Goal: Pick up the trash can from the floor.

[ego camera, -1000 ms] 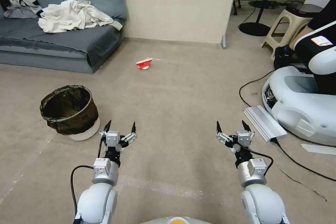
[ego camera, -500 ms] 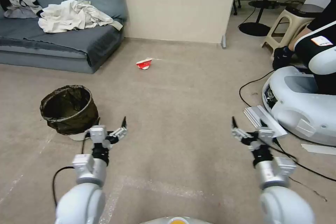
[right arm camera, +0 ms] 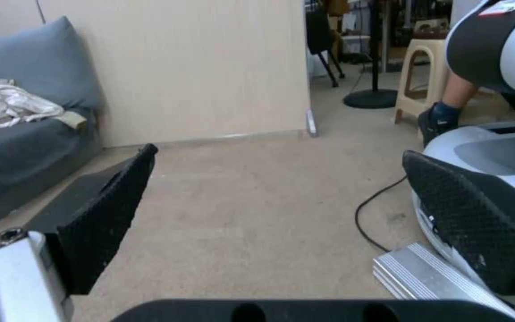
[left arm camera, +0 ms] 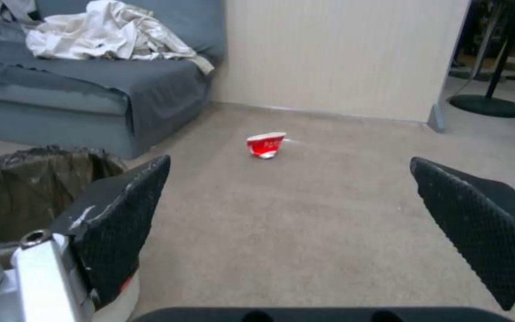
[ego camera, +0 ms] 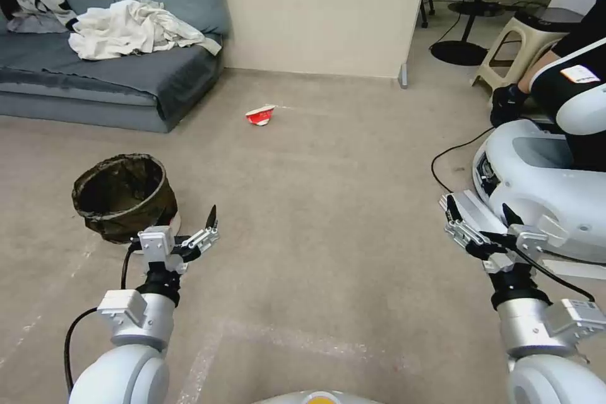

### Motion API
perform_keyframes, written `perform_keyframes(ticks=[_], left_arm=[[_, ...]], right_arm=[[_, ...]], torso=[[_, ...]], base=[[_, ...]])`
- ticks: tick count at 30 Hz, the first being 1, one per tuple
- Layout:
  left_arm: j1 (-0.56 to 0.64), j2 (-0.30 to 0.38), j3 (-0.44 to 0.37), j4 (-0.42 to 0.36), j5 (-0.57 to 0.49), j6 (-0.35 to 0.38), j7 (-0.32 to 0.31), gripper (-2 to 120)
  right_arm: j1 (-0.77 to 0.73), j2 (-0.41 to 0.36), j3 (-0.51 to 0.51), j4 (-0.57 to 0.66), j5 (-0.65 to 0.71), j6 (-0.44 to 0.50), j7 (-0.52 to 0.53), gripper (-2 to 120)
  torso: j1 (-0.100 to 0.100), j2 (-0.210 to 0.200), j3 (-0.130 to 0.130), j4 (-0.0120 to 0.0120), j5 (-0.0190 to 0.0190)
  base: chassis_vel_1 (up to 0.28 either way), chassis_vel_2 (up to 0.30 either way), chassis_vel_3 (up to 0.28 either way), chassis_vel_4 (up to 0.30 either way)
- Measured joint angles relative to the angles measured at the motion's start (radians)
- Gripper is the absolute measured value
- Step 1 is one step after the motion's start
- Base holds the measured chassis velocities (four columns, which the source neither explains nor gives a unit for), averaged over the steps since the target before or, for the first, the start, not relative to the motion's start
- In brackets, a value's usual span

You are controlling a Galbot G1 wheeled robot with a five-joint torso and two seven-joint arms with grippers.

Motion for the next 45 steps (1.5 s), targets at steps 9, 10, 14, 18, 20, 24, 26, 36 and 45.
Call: perform_keyframes(ticks=[9, 10, 14, 18, 20, 24, 26, 36, 45], left_arm=[[0.004, -0.014, -0.003, 0.001, 0.010, 0.000, 0.000, 100], [0.005, -0.021, -0.006, 0.001, 0.011, 0.000, 0.000, 100], [0.009, -0.033, -0.012, 0.000, 0.012, 0.000, 0.000, 100], [0.013, -0.043, -0.016, -0.003, 0.014, 0.000, -0.001, 100], [0.015, -0.048, -0.018, -0.005, 0.016, 0.000, -0.001, 100], [0.018, -0.056, -0.021, -0.008, 0.019, -0.003, -0.002, 100], [0.020, -0.060, -0.021, -0.009, 0.023, -0.005, -0.002, 100], [0.028, -0.075, -0.023, -0.013, 0.040, -0.018, -0.003, 100], [0.031, -0.075, -0.030, -0.016, 0.041, -0.025, -0.005, 100]], right_arm=[[0.002, -0.002, -0.008, -0.008, -0.002, 0.004, -0.006, 100], [0.003, -0.005, -0.011, -0.009, -0.002, 0.005, -0.007, 100], [0.006, -0.011, -0.014, -0.012, -0.003, 0.005, -0.011, 100], [0.007, -0.017, -0.014, -0.014, -0.002, 0.005, -0.013, 100], [0.008, -0.021, -0.014, -0.015, -0.002, 0.006, -0.014, 100], [0.008, -0.029, -0.013, -0.016, -0.001, 0.010, -0.021, 100], [0.008, -0.033, -0.013, -0.017, 0.001, 0.012, -0.021, 100], [0.010, -0.051, -0.010, -0.017, 0.024, 0.014, -0.027, 100], [0.009, -0.052, -0.010, -0.017, 0.026, 0.018, -0.035, 100]], torso=[[0.000, 0.000, 0.000, -0.0001, 0.0001], [0.000, 0.000, 0.000, -0.0001, 0.0001], [0.000, 0.000, 0.000, -0.0001, 0.0001], [0.000, 0.000, 0.000, 0.0000, 0.0001], [0.000, 0.000, 0.000, 0.0000, 0.0001], [0.000, 0.000, 0.000, 0.0001, 0.0001], [0.000, 0.000, 0.000, 0.0000, 0.0001], [0.000, 0.000, 0.000, -0.0001, 0.0001], [0.000, 0.000, 0.000, -0.0002, 0.0002]], base=[[0.000, 0.000, 0.000, 0.000], [0.000, 0.000, 0.000, 0.000], [0.017, 0.015, 0.008, 0.012], [0.069, 0.064, 0.073, 0.046], [0.065, 0.068, 0.082, 0.072], [0.073, 0.073, 0.066, 0.073], [0.067, 0.063, 0.052, 0.068], [0.076, 0.066, 0.080, 0.073], [0.075, 0.078, 0.077, 0.076]])
